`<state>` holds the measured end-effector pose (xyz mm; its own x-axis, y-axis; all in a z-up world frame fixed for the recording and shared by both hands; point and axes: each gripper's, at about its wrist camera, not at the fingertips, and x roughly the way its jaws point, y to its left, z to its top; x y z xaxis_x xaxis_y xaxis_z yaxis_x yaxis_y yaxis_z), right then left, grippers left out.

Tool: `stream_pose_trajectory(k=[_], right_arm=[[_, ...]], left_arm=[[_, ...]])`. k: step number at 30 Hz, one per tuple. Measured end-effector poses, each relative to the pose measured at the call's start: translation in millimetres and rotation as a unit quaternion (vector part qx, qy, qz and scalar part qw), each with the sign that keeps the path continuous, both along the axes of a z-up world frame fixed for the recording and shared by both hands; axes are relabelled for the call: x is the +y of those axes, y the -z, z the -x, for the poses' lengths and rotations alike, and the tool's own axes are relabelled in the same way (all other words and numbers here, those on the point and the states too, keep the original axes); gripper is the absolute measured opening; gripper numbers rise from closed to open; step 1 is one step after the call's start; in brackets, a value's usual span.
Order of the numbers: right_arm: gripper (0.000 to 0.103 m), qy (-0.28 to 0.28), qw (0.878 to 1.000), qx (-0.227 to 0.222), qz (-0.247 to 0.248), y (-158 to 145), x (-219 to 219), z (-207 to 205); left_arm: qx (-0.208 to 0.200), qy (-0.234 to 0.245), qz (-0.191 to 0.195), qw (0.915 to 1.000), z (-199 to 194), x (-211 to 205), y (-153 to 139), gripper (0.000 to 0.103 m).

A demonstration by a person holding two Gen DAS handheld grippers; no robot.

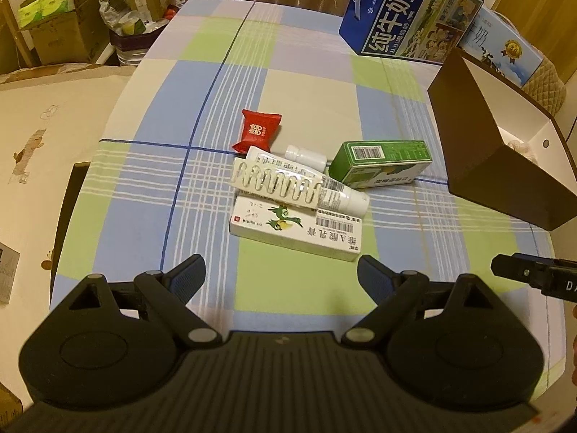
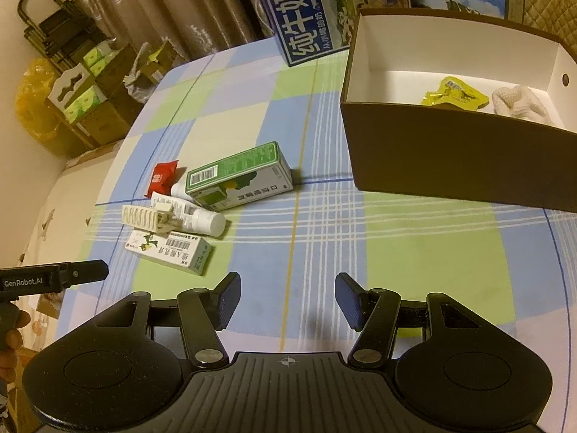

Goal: Organize objects
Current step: 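Lower the left tool onto the white comb-like clip and close on it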

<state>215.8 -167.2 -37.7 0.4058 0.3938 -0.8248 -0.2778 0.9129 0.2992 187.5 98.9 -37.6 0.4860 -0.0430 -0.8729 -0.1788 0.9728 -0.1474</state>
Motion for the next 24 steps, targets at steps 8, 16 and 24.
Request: stream_pose_trajectory(k=[8, 16, 24], right_arm=[[0.055, 0.023, 1.0, 0.013, 0.008, 9, 1, -8], [0.055, 0.053, 0.998, 0.026, 0.019, 16, -7, -15], [0.055, 0.069, 0.997, 0.036, 0.026, 22, -10, -17]], left_arm=[[-0.001, 0.015, -0.002, 0.9999, -24, 12, 15, 0.089], [0.0, 0.047, -0.005, 0.9989, -53, 11, 30, 0.089], [0.007, 0.07, -0.014, 0.9974, -75, 9, 45, 0.089]])
